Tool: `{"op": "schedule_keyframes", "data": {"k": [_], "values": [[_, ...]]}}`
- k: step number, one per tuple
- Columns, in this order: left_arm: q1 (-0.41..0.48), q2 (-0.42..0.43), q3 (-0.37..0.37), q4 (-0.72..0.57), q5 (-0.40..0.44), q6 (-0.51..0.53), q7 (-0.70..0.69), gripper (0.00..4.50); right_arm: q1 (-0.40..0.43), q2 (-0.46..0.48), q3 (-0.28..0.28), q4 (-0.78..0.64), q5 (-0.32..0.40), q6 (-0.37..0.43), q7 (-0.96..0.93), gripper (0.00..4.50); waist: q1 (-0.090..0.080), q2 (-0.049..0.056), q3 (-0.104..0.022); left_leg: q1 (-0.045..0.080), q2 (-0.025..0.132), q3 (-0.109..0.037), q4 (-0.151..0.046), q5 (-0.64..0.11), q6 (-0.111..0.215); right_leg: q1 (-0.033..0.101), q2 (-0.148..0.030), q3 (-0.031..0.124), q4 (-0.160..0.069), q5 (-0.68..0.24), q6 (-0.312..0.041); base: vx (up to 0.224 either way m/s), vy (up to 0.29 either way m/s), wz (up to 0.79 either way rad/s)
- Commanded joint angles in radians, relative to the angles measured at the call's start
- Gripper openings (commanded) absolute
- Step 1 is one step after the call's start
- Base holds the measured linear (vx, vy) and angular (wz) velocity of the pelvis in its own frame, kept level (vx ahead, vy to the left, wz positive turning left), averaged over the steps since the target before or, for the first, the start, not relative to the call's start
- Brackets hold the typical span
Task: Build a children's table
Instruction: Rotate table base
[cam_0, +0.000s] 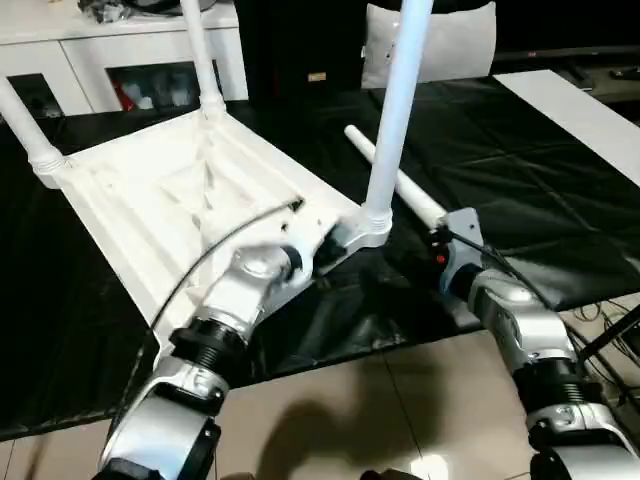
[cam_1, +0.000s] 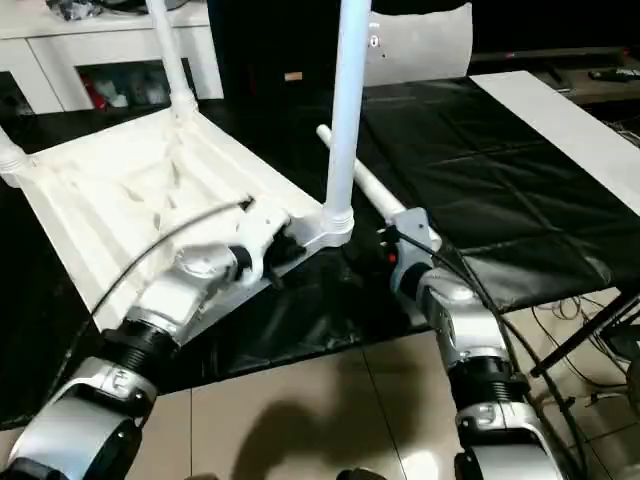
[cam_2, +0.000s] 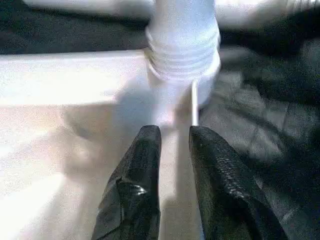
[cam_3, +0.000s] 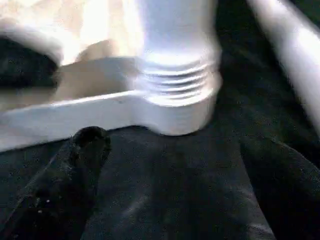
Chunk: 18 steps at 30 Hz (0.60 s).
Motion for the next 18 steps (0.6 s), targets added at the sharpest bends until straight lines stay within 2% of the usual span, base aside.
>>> {"op": "schedule_keyframes", "data": {"k": [1, 3, 4, 5, 7, 9, 10, 11, 14, 15, 18], "values": [[0.024, 0.039, 0.040, -0.111, -0.024, 0.048, -0.007, 1.19, 0.023, -0.034, 0.065, -0.073, -0.018, 0.031, 0.085, 4.50, 0.009, -0.005, -0.072, -0.016, 0.027, 0.002, -0.055, -0.068, 0.128, 0.083, -0.059, 0.050, -0.070, -0.221, -0.173, 0.000, 0.000, 0.00], [0.031, 0.051, 0.046, -0.134, -0.026, 0.057, -0.010, 1.19, 0.025, -0.037, 0.071, -0.079, -0.018, 0.042, 0.091, 4.50, 0.007, -0.003, -0.069, -0.014, 0.026, 0.003, -0.057, -0.085, 0.118, 0.079, -0.057, 0.050, -0.075, -0.258, -0.167, 0.000, 0.000, 0.00], [0.038, 0.063, 0.054, -0.157, -0.026, 0.067, -0.009, 1.19, 0.025, -0.038, 0.074, -0.081, -0.017, 0.048, 0.092, 4.50, 0.007, -0.010, -0.069, -0.014, 0.026, 0.004, -0.057, -0.086, 0.115, 0.080, -0.057, 0.051, -0.076, -0.265, -0.164, 0.000, 0.000, 0.00], [0.047, 0.093, 0.072, -0.188, -0.021, 0.079, -0.002, 1.19, 0.021, -0.036, 0.080, -0.075, -0.020, 0.049, 0.091, 4.50, 0.008, -0.005, -0.067, -0.013, 0.026, 0.003, -0.058, -0.090, 0.109, 0.077, -0.057, 0.051, -0.077, -0.282, -0.159, 0.000, 0.000, 0.00], [0.063, 0.146, 0.097, -0.226, -0.014, 0.093, 0.002, 1.19, 0.014, -0.031, 0.088, -0.067, -0.027, 0.053, 0.083, 4.50, 0.007, -0.006, -0.067, -0.014, 0.027, 0.001, -0.059, -0.094, 0.096, 0.077, -0.057, 0.051, -0.074, -0.293, -0.150, 0.000, 0.000, 0.00], [0.080, 0.206, 0.111, -0.247, 0.003, 0.110, -0.007, 1.19, 0.008, -0.024, 0.095, -0.065, -0.032, 0.064, 0.076, 4.50, 0.003, -0.003, -0.066, -0.012, 0.025, 0.001, -0.060, -0.101, 0.087, 0.075, -0.055, 0.052, -0.076, -0.305, -0.139, 0.000, 0.000, 0.00], [0.088, 0.239, 0.114, -0.254, 0.019, 0.119, -0.010, 0.94, 0.005, -0.022, 0.100, -0.064, -0.034, 0.069, 0.077, 4.50, 0.002, 0.000, -0.066, -0.010, 0.027, 0.000, -0.061, -0.102, 0.081, 0.074, -0.054, 0.053, -0.074, -0.296, -0.140, 0.000, 0.000, 0.00], [0.095, 0.263, 0.117, -0.262, 0.030, 0.129, -0.009, 0.85, 0.004, -0.022, 0.106, -0.067, -0.037, 0.073, 0.080, 4.50, 0.001, -0.001, -0.066, -0.009, 0.027, 0.000, -0.062, -0.101, 0.078, 0.073, -0.053, 0.053, -0.072, -0.283, -0.143, 0.000, 0.000, 0.00], [0.114, 0.371, 0.138, -0.252, 0.076, 0.159, 0.002, 0.79, -0.003, -0.018, 0.134, -0.062, -0.045, 0.081, 0.096, 4.50, -0.001, 0.004, -0.066, -0.010, 0.026, -0.001, -0.063, -0.099, 0.075, 0.074, -0.053, 0.055, -0.066, -0.252, -0.154, 0.000, 0.000, 0.00], [0.122, 0.405, 0.135, -0.249, 0.094, 0.168, 0.005, 0.49, -0.005, -0.014, 0.140, -0.059, -0.048, 0.086, 0.096, 4.50, 0.000, 0.012, -0.068, -0.008, 0.027, -0.003, -0.062, -0.098, 0.070, 0.073, -0.054, 0.055, -0.064, -0.238, -0.157, 0.000, 0.000, 0.00], [0.145, 0.485, 0.111, -0.244, 0.131, 0.198, -0.001, 0.36, -0.016, -0.005, 0.153, -0.038, -0.057, 0.098, 0.098, 4.50, 0.002, 0.010, -0.068, -0.004, 0.028, -0.002, -0.062, -0.096, 0.062, 0.071, -0.054, 0.057, -0.060, -0.208, -0.178, 0.000, 0.000, 0.00]]}}
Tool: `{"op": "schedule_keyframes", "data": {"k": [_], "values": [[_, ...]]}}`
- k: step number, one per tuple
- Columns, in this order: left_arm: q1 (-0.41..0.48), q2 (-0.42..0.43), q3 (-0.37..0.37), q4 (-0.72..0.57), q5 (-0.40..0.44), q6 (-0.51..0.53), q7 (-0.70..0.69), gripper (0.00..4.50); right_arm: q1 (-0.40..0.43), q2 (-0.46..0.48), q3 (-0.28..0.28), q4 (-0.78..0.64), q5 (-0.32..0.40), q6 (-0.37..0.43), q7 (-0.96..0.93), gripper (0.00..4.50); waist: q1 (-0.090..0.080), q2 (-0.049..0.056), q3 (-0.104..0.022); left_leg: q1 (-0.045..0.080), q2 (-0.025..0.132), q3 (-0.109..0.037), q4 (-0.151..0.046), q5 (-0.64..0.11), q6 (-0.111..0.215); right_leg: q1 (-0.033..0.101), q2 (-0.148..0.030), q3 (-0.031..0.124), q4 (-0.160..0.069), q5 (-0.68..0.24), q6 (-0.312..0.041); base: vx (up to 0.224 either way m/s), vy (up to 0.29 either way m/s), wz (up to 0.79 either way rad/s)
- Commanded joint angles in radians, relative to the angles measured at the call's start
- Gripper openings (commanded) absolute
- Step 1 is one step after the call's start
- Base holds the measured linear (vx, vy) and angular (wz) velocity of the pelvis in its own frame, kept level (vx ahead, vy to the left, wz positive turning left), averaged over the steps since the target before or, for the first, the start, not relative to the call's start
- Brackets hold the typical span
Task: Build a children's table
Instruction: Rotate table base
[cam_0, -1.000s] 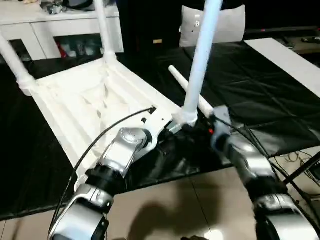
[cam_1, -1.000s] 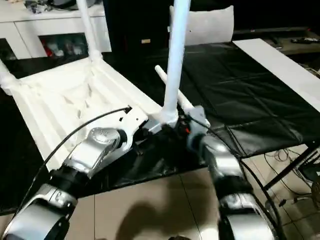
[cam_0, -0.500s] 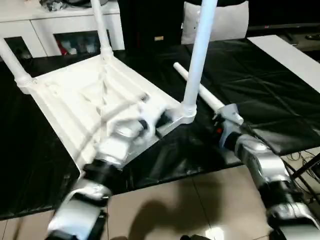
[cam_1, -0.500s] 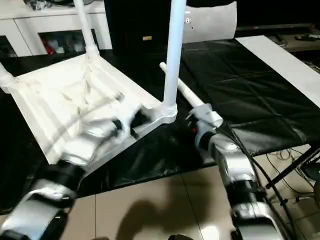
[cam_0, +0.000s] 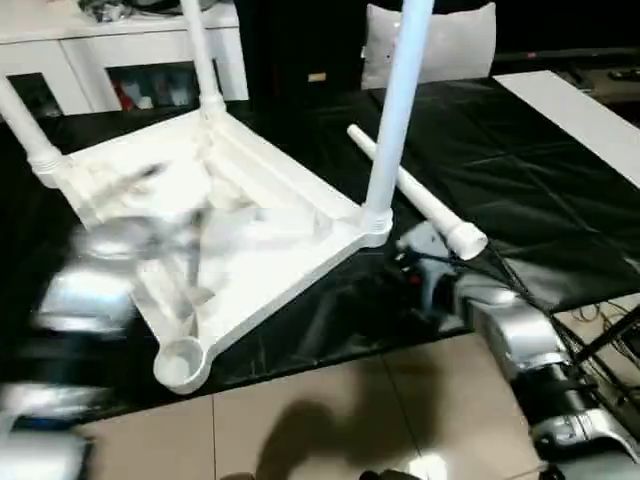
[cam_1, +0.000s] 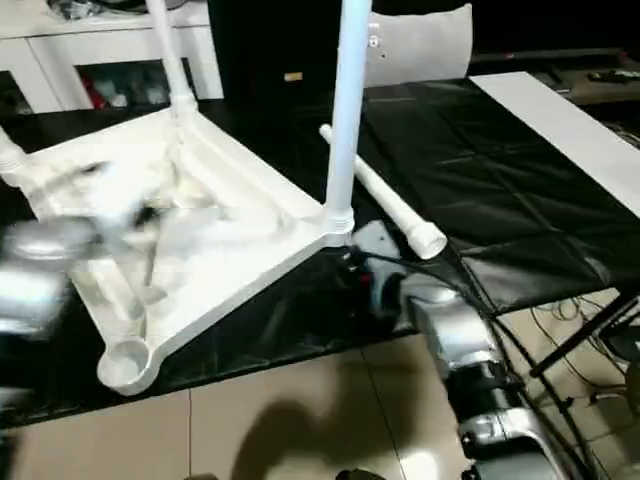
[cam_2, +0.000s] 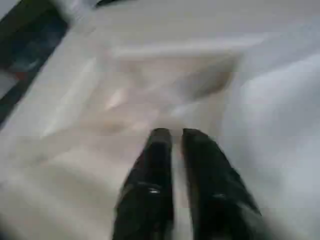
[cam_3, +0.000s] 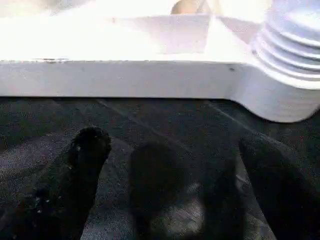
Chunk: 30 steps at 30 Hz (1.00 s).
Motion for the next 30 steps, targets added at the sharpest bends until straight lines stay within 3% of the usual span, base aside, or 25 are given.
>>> {"op": "schedule_keyframes", "data": {"k": [1, 5, 12, 13, 14, 21, 24, 25, 27, 30], "values": [[0.012, 0.026, -0.013, 0.002, 0.028, 0.021, -0.004, 0.25, -0.017, 0.005, 0.009, 0.013, -0.011, 0.016, 0.004, 4.50, 0.002, 0.011, -0.068, -0.007, 0.027, -0.001, -0.063, -0.099, 0.062, 0.071, -0.055, 0.057, -0.058, -0.209, -0.182, 0.000, 0.000, 0.00], [0.037, 0.072, -0.036, -0.011, 0.058, 0.076, -0.023, 0.11, -0.033, 0.006, 0.027, 0.038, -0.020, 0.041, 0.016, 4.50, 0.006, 0.012, -0.067, -0.006, 0.029, 0.000, -0.064, -0.099, 0.055, 0.072, -0.058, 0.059, -0.059, -0.218, -0.187, 0.000, 0.000, 0.00], [0.065, 0.125, -0.088, -0.024, 0.114, 0.144, -0.033, 0.11, -0.089, 0.034, 0.028, 0.117, -0.031, 0.001, -0.006, 4.50, 0.003, 0.012, -0.067, -0.006, 0.027, -0.001, -0.063, -0.106, 0.047, 0.072, -0.060, 0.059, -0.060, -0.232, -0.188, 0.000, 0.000, 0.00], [0.075, 0.136, -0.104, -0.042, 0.107, 0.169, -0.063, 0.11, -0.111, 0.053, 0.022, 0.156, -0.029, -0.015, -0.016, 4.50, 0.001, 0.003, -0.066, -0.007, 0.028, 0.001, -0.064, -0.102, 0.048, 0.072, -0.060, 0.060, -0.060, -0.229, -0.188, 0.000, 0.000, 0.00], [0.081, 0.139, -0.110, -0.053, 0.099, 0.183, -0.082, 0.11, -0.122, 0.062, 0.019, 0.174, -0.028, -0.022, -0.020, 4.50, 0.001, 0.008, -0.068, -0.007, 0.029, -0.001, -0.064, -0.095, 0.046, 0.072, -0.064, 0.061, -0.056, -0.226, -0.200, 0.000, 0.000, 0.00], [0.170, 0.220, -0.217, -0.183, 0.043, 0.240, -0.303, 0.11, -0.204, 0.122, 0.011, 0.350, -0.041, -0.081, -0.058, 4.50, -0.002, 0.014, -0.069, -0.003, 0.031, -0.001, -0.063, -0.092, 0.041, 0.070, -0.065, 0.063, -0.047, -0.172, -0.239, 0.000, 0.000, 0.00], [0.199, 0.240, -0.248, -0.226, 0.010, 0.226, -0.382, 0.11, -0.229, 0.140, 0.014, 0.418, -0.056, -0.113, -0.076, 4.50, -0.006, 0.008, -0.065, -0.006, 0.030, -0.001, -0.067, -0.116, 0.033, 0.072, -0.066, 0.064, -0.050, -0.212, -0.236, 0.000, 0.000, 0.00], [0.206, 0.244, -0.255, -0.241, 0.002, 0.223, -0.403, 0.11, -0.239, 0.145, 0.014, 0.442, -0.060, -0.126, -0.081, 4.50, -0.007, 0.012, -0.064, -0.005, 0.030, 0.000, -0.066, -0.122, 0.029, 0.070, -0.065, 0.065, -0.050, -0.218, -0.234, 0.000, 0.000, 0.00], [0.231, 0.258, -0.273, -0.293, -0.034, 0.225, -0.466, 0.11, -0.262, 0.161, 0.008, 0.484, -0.058, -0.143, -0.085, 4.50, -0.011, 0.002, -0.060, -0.006, 0.030, 0.001, -0.067, -0.144, 0.026, 0.070, -0.064, 0.066, -0.055, -0.252, -0.223, 0.000, 0.000, 0.00], [0.251, 0.260, -0.279, -0.338, -0.077, 0.223, -0.513, 0.11, -0.283, 0.174, 0.007, 0.519, -0.061, -0.161, -0.090, 4.50, -0.012, 0.007, -0.059, -0.003, 0.030, 0.001, -0.068, -0.167, 0.017, 0.067, -0.066, 0.067, -0.057, -0.304, -0.212, 0.000, 0.000, 0.00]]}}
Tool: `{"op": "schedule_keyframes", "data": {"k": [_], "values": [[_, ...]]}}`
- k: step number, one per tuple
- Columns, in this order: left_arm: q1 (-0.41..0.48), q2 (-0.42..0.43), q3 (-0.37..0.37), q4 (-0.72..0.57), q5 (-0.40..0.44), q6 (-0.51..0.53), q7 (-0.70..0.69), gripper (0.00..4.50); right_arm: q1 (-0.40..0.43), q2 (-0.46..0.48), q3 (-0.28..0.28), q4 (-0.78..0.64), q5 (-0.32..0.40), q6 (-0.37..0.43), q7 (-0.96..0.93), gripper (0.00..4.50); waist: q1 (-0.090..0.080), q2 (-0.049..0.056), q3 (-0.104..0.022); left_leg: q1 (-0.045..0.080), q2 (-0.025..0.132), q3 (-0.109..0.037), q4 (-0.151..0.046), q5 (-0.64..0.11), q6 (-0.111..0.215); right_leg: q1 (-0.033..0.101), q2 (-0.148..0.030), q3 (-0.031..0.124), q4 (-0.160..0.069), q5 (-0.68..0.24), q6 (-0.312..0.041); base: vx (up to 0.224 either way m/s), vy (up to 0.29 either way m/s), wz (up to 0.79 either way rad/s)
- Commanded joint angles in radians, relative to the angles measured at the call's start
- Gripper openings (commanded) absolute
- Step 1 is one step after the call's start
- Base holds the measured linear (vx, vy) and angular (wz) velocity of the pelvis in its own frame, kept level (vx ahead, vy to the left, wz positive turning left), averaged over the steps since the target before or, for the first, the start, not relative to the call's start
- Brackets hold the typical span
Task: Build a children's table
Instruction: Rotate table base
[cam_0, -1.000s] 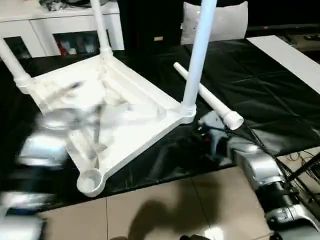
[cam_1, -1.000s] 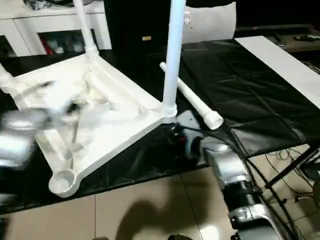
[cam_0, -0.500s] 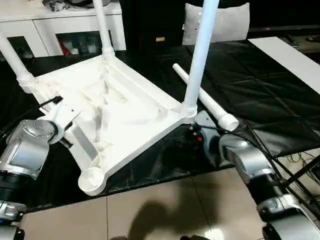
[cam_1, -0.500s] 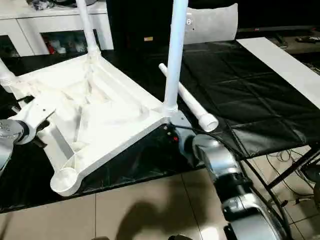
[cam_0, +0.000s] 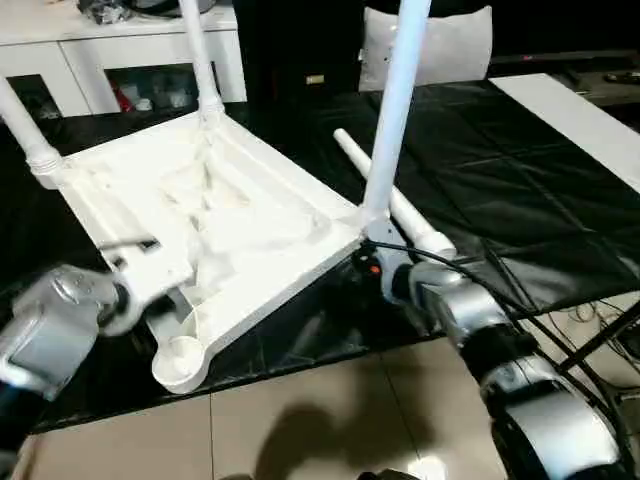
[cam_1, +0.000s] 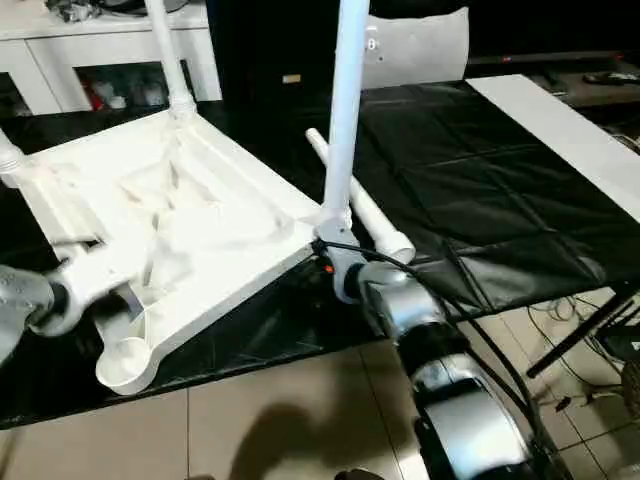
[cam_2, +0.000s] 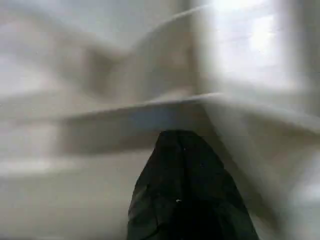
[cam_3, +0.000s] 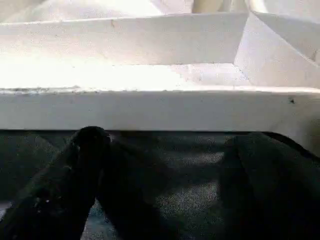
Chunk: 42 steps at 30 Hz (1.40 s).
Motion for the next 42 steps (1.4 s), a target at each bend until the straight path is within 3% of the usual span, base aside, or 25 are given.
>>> {"op": "schedule_keyframes", "data": {"k": [1, 4, 5, 6, 8, 13, 17, 21, 23, 28, 31, 35, 41, 42], "values": [[0.016, -0.005, -0.027, -0.012, -0.030, 0.001, -0.039, 0.11, -0.011, 0.005, -0.003, 0.016, -0.004, -0.006, -0.006, 4.50, -0.001, 0.011, -0.058, -0.007, 0.029, 0.003, -0.071, -0.165, 0.027, 0.066, -0.063, 0.064, -0.065, -0.305, -0.205, 0.000, 0.000, 0.00], [0.031, -0.028, -0.025, -0.049, -0.101, -0.009, -0.094, 0.11, -0.040, 0.023, -0.002, 0.058, -0.005, -0.036, -0.001, 4.50, -0.002, 0.010, -0.060, -0.007, 0.030, 0.001, -0.072, -0.161, 0.024, 0.067, -0.062, 0.063, -0.063, -0.301, -0.195, 0.000, 0.000, 0.00], [0.031, -0.028, -0.025, -0.049, -0.101, -0.009, -0.094, 0.11, -0.040, 0.023, -0.002, 0.058, -0.005, -0.036, -0.001, 4.50, -0.002, 0.012, -0.062, -0.007, 0.032, 0.001, -0.071, -0.161, 0.023, 0.066, -0.064, 0.064, -0.060, -0.293, -0.202, 0.000, 0.000, 0.00], [0.034, -0.041, -0.027, -0.064, -0.120, -0.008, -0.107, 0.11, -0.049, 0.028, -0.002, 0.073, -0.007, -0.046, 0.000, 4.50, -0.003, 0.005, -0.063, -0.009, 0.031, 0.001, -0.071, -0.150, 0.024, 0.068, -0.063, 0.065, -0.056, -0.274, -0.211, 0.000, 0.000, 0.00], [0.037, -0.073, -0.025, -0.090, -0.151, 0.002, -0.115, 0.11, -0.064, 0.036, -0.006, 0.102, -0.015, -0.067, 0.004, 4.50, -0.006, 0.007, -0.062, -0.011, 0.030, 0.003, -0.070, -0.145, 0.024, 0.069, -0.064, 0.066, -0.056, -0.266, -0.217, 0.000, 0.000, 0.00], [0.024, -0.136, -0.032, -0.064, -0.168, -0.018, -0.096, 0.11, -0.077, 0.044, -0.007, 0.123, -0.023, -0.086, 0.016, 4.50, -0.015, 0.000, -0.063, -0.016, 0.027, 0.004, -0.066, -0.133, 0.037, 0.074, -0.063, 0.065, -0.057, -0.269, -0.212, 0.000, 0.000, 0.00], [0.008, -0.179, -0.046, -0.021, -0.164, -0.051, -0.081, 0.11, -0.086, 0.046, -0.010, 0.143, -0.028, -0.104, 0.017, 4.50, -0.015, 0.000, -0.060, -0.013, 0.026, 0.005, -0.064, -0.158, 0.039, 0.068, -0.061, 0.064, -0.065, -0.327, -0.196, 0.000, 0.000, 0.00], [-0.051, -0.278, -0.060, 0.112, -0.110, -0.176, 0.021, 0.11, -0.094, 0.048, -0.014, 0.163, -0.035, -0.125, 0.020, 4.50, -0.016, 0.002, -0.059, -0.010, 0.027, 0.002, -0.066, -0.208, 0.027, 0.065, -0.059, 0.062, -0.073, -0.383, -0.168, 0.000, 0.000, 0.00], [-0.063, -0.297, -0.060, 0.132, -0.102, -0.187, 0.044, 0.11, -0.094, 0.048, -0.014, 0.164, -0.035, -0.127, 0.020, 4.50, -0.013, 0.001, -0.059, -0.006, 0.028, 0.002, -0.065, -0.219, 0.026, 0.063, -0.062, 0.062, -0.075, -0.394, -0.164, 0.000, 0.000, 0.00], [-0.101, -0.397, -0.045, 0.204, -0.085, -0.211, 0.146, 0.11, -0.097, 0.047, -0.018, 0.170, -0.036, -0.138, 0.021, 4.50, -0.012, 0.000, -0.062, -0.012, 0.027, 0.002, -0.064, -0.193, 0.033, 0.067, -0.062, 0.061, -0.074, -0.387, -0.158, 0.000, 0.000, 0.00], [-0.147, -0.485, -0.003, 0.304, -0.047, -0.255, 0.323, 0.11, -0.099, 0.043, -0.032, 0.162, -0.040, -0.149, 0.008, 4.50, -0.010, -0.005, -0.061, -0.015, 0.023, 0.005, -0.061, -0.181, 0.045, 0.067, -0.059, 0.059, -0.078, -0.388, -0.149, 0.000, 0.000, 0.00], [-0.171, -0.537, 0.041, 0.354, -0.050, -0.298, 0.402, 0.11, -0.096, 0.029, -0.044, 0.137, -0.035, -0.149, -0.004, 4.50, -0.007, -0.010, -0.066, -0.020, 0.024, 0.002, -0.060, -0.159, 0.053, 0.072, -0.062, 0.056, -0.077, -0.388, -0.134, 0.000, 0.000, 0.00], [-0.161, -0.581, 0.080, 0.336, -0.090, -0.348, 0.408, 0.11, -0.082, 0.003, -0.069, 0.079, -0.019, -0.132, -0.018, 4.50, 0.000, -0.009, -0.076, -0.022, 0.027, 0.006, -0.053, -0.063, 0.092, 0.072, -0.061, 0.059, -0.056, -0.214, -0.194, 0.000, 0.000, 0.00], [-0.152, -0.595, 0.098, 0.323, -0.107, -0.366, 0.418, 0.25, -0.075, -0.010, -0.090, 0.041, -0.010, -0.117, -0.032, 4.50, 0.003, 0.003, -0.076, -0.020, 0.028, 0.005, -0.052, -0.052, 0.099, 0.070, -0.060, 0.059, -0.052, -0.186, -0.208, 0.000, 0.000, 0.00]]}}
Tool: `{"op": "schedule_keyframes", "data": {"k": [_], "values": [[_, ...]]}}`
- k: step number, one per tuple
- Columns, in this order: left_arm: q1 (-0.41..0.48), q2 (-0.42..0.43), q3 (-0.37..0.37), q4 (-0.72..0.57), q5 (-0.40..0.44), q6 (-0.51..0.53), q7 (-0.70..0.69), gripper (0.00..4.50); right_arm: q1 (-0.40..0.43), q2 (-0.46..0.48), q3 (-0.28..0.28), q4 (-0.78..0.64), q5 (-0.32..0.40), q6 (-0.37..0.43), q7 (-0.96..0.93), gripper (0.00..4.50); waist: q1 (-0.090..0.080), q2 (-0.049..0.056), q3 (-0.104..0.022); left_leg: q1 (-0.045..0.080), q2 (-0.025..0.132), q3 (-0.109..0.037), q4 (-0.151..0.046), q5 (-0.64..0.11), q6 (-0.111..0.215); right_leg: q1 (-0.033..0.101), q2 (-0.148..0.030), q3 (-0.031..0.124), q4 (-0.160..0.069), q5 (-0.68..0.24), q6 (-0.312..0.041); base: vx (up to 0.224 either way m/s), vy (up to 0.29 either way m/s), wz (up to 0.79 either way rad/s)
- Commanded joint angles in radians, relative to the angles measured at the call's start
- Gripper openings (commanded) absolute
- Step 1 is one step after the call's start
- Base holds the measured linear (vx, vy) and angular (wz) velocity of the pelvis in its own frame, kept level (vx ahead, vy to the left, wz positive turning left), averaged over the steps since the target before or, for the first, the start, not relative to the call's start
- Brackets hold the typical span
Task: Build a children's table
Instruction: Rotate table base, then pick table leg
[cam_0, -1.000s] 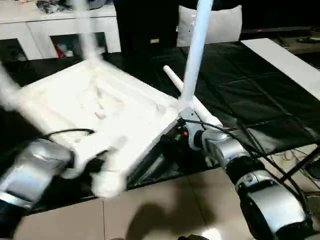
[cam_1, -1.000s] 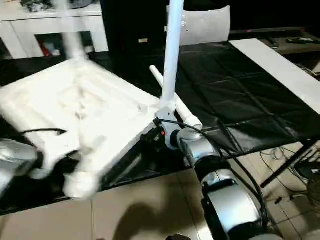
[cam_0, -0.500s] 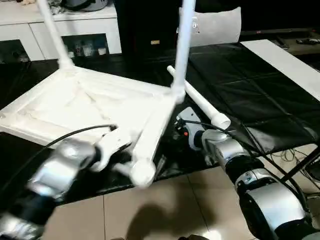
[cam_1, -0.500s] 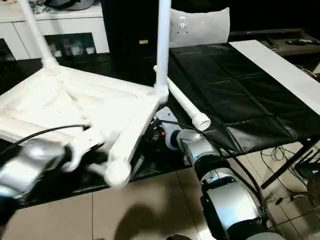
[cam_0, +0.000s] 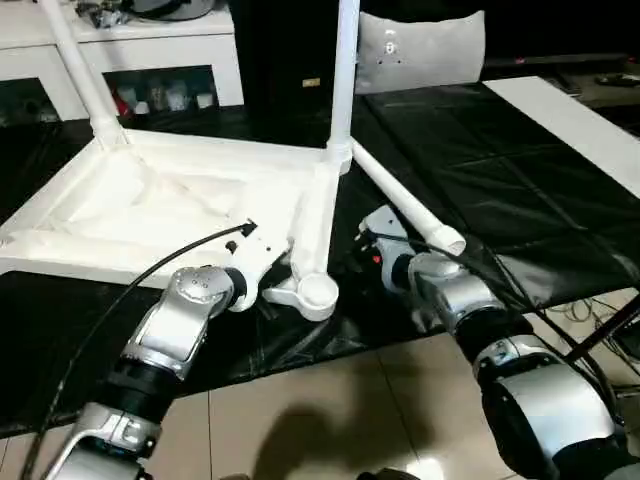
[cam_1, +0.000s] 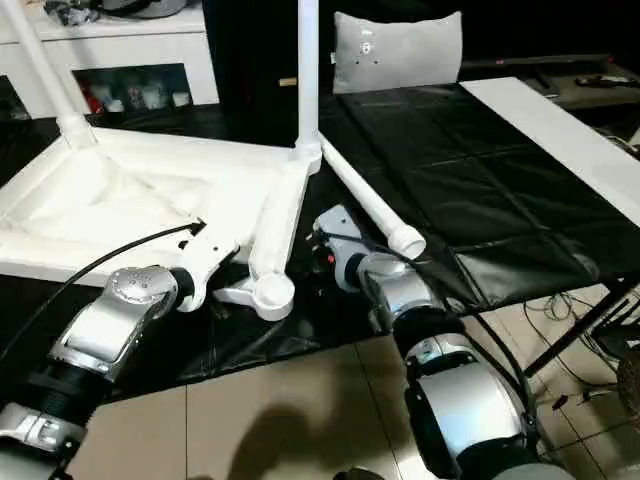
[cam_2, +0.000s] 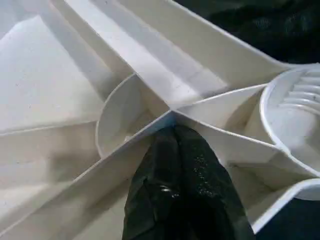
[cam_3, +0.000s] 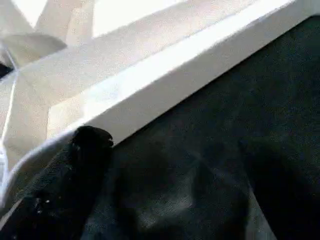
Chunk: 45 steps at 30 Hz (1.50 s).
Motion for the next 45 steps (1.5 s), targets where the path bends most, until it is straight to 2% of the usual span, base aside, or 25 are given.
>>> {"op": "schedule_keyframes", "data": {"k": [1, 2, 4, 6, 7, 12, 15, 19, 20, 23, 25, 27, 30, 32, 35, 37, 39, 43, 44, 45], "values": [[0.012, -0.042, 0.024, -0.048, -0.065, -0.058, 0.013, 0.25, -0.002, -0.008, -0.047, -0.096, 0.036, 0.020, -0.024, 4.50, 0.005, 0.003, -0.074, -0.015, 0.027, 0.004, -0.060, -0.051, 0.096, 0.079, -0.057, 0.058, -0.062, -0.169, -0.209, 0.000, 0.000, 0.00], [0.015, -0.042, 0.027, -0.053, -0.069, -0.058, 0.011, 0.44, -0.001, -0.012, -0.052, -0.104, 0.038, 0.025, -0.030, 4.50, 0.007, 0.000, -0.080, -0.015, 0.027, 0.004, -0.058, -0.029, 0.102, 0.080, -0.057, 0.059, -0.054, -0.126, -0.220, 0.000, 0.000, 0.00], [0.027, -0.035, 0.036, -0.089, -0.082, -0.050, 0.000, 0.49, -0.001, -0.033, -0.084, -0.146, 0.053, 0.052, -0.068, 4.50, 0.013, -0.002, -0.086, -0.016, 0.027, 0.004, -0.053, 0.017, 0.123, 0.079, -0.057, 0.060, -0.042, -0.060, -0.236, 0.000, 0.000, 0.00], [0.032, -0.030, 0.051, -0.111, -0.085, -0.055, 0.000, 0.64, -0.004, -0.052, -0.103, -0.173, 0.061, 0.070, -0.094, 4.50, 0.019, -0.001, -0.082, -0.014, 0.028, 0.007, -0.051, 0.032, 0.146, 0.071, -0.055, 0.059, -0.044, -0.043, -0.249, 0.000, 0.000, 0.00], [0.032, -0.031, 0.070, -0.125, -0.090, -0.053, 0.010, 0.76, -0.011, -0.066, -0.123, -0.187, 0.070, 0.088, -0.118, 4.50, 0.021, -0.001, -0.079, -0.014, 0.028, 0.009, -0.052, 0.009, 0.147, 0.070, -0.054, 0.058, -0.048, -0.077, -0.247, 0.000, 0.000, 0.00], [0.040, -0.030, 0.087, -0.152, -0.100, -0.038, 0.016, 1.09, -0.052, -0.105, -0.159, -0.140, 0.055, 0.131, -0.209, 4.50, 0.024, -0.002, -0.072, -0.013, 0.023, 0.010, -0.058, -0.083, 0.080, 0.072, -0.053, 0.055, -0.068, -0.243, -0.182, 0.000, 0.000, 0.00], [0.046, -0.021, 0.079, -0.169, -0.102, -0.032, 0.007, 1.32, -0.082, -0.126, -0.152, -0.085, 0.032, 0.137, -0.242, 4.50, 0.020, -0.002, -0.072, -0.015, 0.022, 0.009, -0.059, -0.094, 0.063, 0.071, -0.052, 0.054, -0.069, -0.256, -0.171, 0.000, 0.000, 0.00], [0.056, 0.004, 0.060, -0.215, -0.113, -0.023, -0.027, 1.48, -0.137, -0.153, -0.131, 0.002, 0.000, 0.175, -0.260, 4.50, 0.015, -0.006, -0.074, -0.019, 0.020, 0.009, -0.057, -0.086, 0.070, 0.074, -0.052, 0.054, -0.066, -0.234, -0.178, 0.000, 0.000, 0.00], [0.058, 0.009, 0.058, -0.224, -0.114, -0.022, -0.037, 1.68, -0.146, -0.157, -0.126, 0.016, -0.007, 0.184, -0.266, 4.50, 0.013, -0.005, -0.075, -0.020, 0.021, 0.008, -0.056, -0.077, 0.073, 0.074, -0.052, 0.054, -0.063, -0.220, -0.187, 0.000, 0.000, 0.00], [0.071, 0.033, 0.054, -0.264, -0.108, -0.015, -0.052, 1.78, -0.206, -0.176, -0.106, 0.130, -0.048, 0.191, -0.324, 4.50, 0.011, -0.006, -0.074, -0.020, 0.020, 0.010, -0.054, -0.068, 0.076, 0.071, -0.051, 0.053, -0.059, -0.198, -0.204, 0.000, 0.000, 0.00], [0.074, 0.038, 0.053, -0.270, -0.102, -0.016, -0.046, 2.08, -0.218, -0.180, -0.106, 0.156, -0.053, 0.191, -0.332, 4.50, 0.011, -0.004, -0.073, -0.018, 0.021, 0.011, -0.053, -0.079, 0.076, 0.069, -0.051, 0.054, -0.059, -0.203, -0.205, 0.000, 0.000, 0.00], [0.079, 0.043, 0.053, -0.275, -0.098, -0.016, -0.041, 2.18, -0.227, -0.183, -0.107, 0.176, -0.060, 0.197, -0.347, 4.50, 0.013, -0.005, -0.073, -0.019, 0.021, 0.011, -0.054, -0.084, 0.075, 0.071, -0.052, 0.053, -0.059, -0.213, -0.198, 0.000, 0.000, 0.00], [0.101, 0.059, 0.054, -0.308, -0.093, -0.002, -0.029, 2.44, -0.249, -0.181, -0.130, 0.228, -0.050, 0.208, -0.348, 4.50, 0.015, -0.001, -0.074, -0.019, 0.024, 0.008, -0.055, -0.084, 0.073, 0.071, -0.053, 0.053, -0.055, -0.192, -0.207, 0.000, 0.000, 0.00], [0.111, 0.064, 0.056, -0.325, -0.096, 0.004, -0.033, 2.44, -0.250, -0.180, -0.132, 0.234, -0.050, 0.213, -0.352, 4.50, 0.015, -0.001, -0.074, -0.019, 0.023, 0.010, -0.054, -0.088, 0.072, 0.071, -0.052, 0.054, -0.055, -0.189, -0.210, 0.000, 0.000, 0.00], [0.134, 0.079, 0.059, -0.359, -0.101, 0.032, -0.039, 2.44, -0.257, -0.176, -0.169, 0.263, -0.018, 0.229, -0.354, 4.50, 0.016, 0.004, -0.072, -0.018, 0.023, 0.009, -0.055, -0.105, 0.067, 0.070, -0.052, 0.053, -0.056, -0.200, -0.213, 0.000, 0.000, 0.00], [0.149, 0.088, 0.057, -0.376, -0.101, 0.040, -0.044, 2.44, -0.252, -0.176, -0.171, 0.270, -0.021, 0.232, -0.353, 4.50, 0.016, 0.002, -0.071, -0.018, 0.024, 0.008, -0.055, -0.111, 0.065, 0.070, -0.052, 0.053, -0.057, -0.207, -0.210, 0.000, 0.000, 0.00], [0.154, 0.090, 0.056, -0.382, -0.101, 0.044, -0.045, 2.53, -0.248, -0.175, -0.172, 0.274, -0.022, 0.237, -0.352, 4.20, 0.017, 0.002, -0.071, -0.018, 0.023, 0.009, -0.055, -0.112, 0.064, 0.070, -0.052, 0.052, -0.057, -0.211, -0.208, 0.000, 0.000, 0.00], [0.176, 0.104, 0.046, -0.421, -0.114, 0.077, -0.057, 2.53, -0.233, -0.170, -0.172, 0.285, -0.021, 0.268, -0.327, 4.01, 0.017, 0.002, -0.069, -0.020, 0.022, 0.008, -0.055, -0.104, 0.068, 0.070, -0.051, 0.053, -0.055, -0.205, -0.213, 0.000, 0.000, 0.00], [0.181, 0.112, 0.037, -0.439, -0.124, 0.099, -0.072, 2.53, -0.229, -0.168, -0.167, 0.291, -0.027, 0.282, -0.316, 3.79, 0.017, 0.007, -0.063, -0.020, 0.023, 0.008, -0.056, -0.109, 0.067, 0.067, -0.051, 0.053, -0.057, -0.211, -0.214, 0.000, 0.000, 0.00], [0.183, 0.119, 0.030, -0.451, -0.132, 0.112, -0.087, 2.53, -0.226, -0.167, -0.166, 0.293, -0.029, 0.288, -0.313, 3.73, 0.017, 0.007, -0.063, -0.018, 0.023, 0.008, -0.056, -0.116, 0.066, 0.067, -0.051, 0.053, -0.058, -0.216, -0.214, 0.000, 0.000, 0.00]]}}
